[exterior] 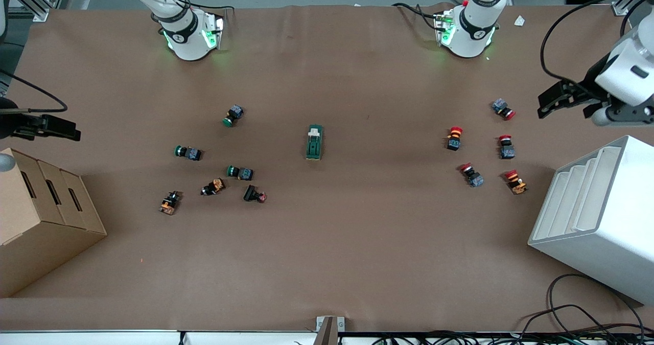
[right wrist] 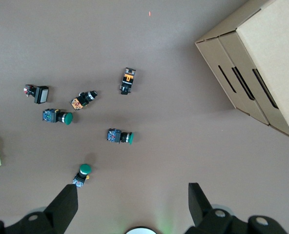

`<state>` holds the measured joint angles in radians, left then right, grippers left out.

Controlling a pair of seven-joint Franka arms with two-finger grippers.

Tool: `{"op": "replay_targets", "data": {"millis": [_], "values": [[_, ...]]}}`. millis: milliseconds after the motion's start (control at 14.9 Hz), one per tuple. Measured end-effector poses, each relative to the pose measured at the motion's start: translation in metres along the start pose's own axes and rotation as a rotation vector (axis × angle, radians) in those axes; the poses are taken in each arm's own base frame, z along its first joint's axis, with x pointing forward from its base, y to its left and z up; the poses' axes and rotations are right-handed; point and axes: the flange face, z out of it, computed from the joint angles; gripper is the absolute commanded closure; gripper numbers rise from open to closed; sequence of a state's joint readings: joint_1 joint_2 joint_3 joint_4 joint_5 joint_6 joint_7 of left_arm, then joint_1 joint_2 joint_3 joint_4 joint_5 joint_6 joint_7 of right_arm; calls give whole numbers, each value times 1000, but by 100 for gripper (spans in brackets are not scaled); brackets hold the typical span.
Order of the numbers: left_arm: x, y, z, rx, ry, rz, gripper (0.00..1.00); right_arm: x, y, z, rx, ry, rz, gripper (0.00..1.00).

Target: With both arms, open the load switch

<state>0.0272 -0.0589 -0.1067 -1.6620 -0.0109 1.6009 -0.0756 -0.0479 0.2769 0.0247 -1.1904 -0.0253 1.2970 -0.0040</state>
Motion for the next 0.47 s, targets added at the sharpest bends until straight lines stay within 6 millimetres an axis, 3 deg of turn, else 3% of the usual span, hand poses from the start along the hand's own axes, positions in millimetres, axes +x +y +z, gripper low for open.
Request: {"op": "replay_targets", "data": {"millis": [201,469], "values": [[-19,-3,-4,6,2,3,0,-17,5,-8,-2,8,11,0],[-29,0,-12,9,13,11,0,-43,9,-18,-4,31,18,0]]}}
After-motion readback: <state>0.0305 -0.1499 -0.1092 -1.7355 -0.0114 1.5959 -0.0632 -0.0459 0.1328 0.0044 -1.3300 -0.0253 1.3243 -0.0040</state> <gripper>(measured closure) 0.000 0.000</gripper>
